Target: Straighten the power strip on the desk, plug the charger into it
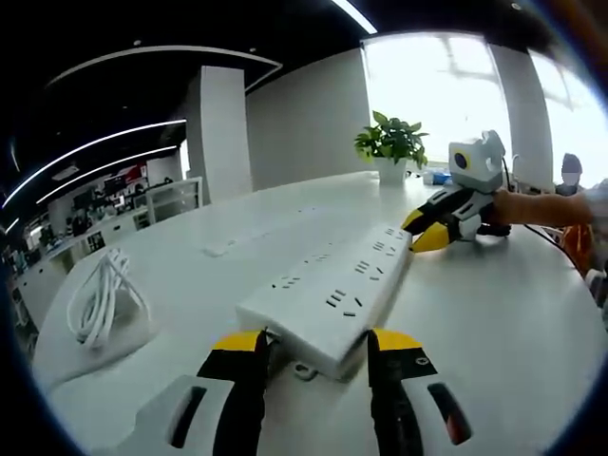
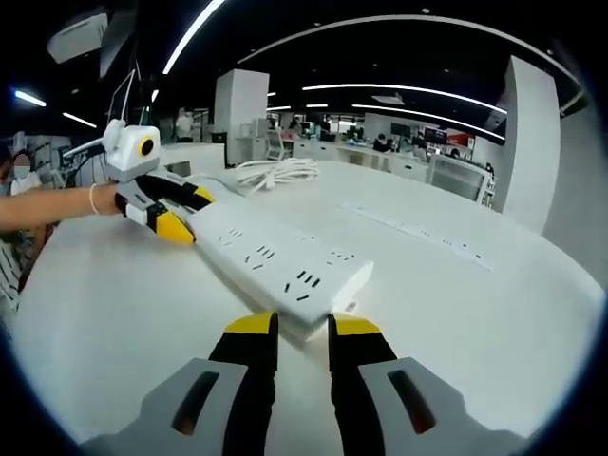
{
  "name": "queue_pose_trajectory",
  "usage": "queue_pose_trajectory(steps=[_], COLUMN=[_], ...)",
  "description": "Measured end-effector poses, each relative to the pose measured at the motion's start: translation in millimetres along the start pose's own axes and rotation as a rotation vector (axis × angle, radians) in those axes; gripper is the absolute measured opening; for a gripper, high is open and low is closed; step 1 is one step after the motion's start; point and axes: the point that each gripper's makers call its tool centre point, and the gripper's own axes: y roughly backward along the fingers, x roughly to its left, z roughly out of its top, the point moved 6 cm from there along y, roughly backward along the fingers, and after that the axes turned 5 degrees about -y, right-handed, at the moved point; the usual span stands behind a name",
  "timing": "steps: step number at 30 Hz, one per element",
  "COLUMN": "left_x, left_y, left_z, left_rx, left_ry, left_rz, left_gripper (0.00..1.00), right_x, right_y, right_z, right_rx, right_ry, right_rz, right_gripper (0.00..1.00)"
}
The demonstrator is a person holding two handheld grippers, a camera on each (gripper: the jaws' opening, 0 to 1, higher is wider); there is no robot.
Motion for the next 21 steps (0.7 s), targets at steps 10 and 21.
queue_pose_trajectory(steps=[10, 21], left_x=[-0.7, -1.0], left_y=[-0.6, -2.8], left_z=[0.3, 2.0], left_rx=[-0.006, -0.013], left_ry=[-0.004, -0.005], left_rz=[-0.006, -0.007], left_gripper=[0.43, 0.43], right_x=[0.2, -2.2], right_y=[1.7, 3.3], right_z=[-0.2, -0.3], right_rx=[0.002, -0.003], right_ry=[0.002, -0.001], right_rz=[-0.005, -0.013], right_gripper=[0.2, 0.2])
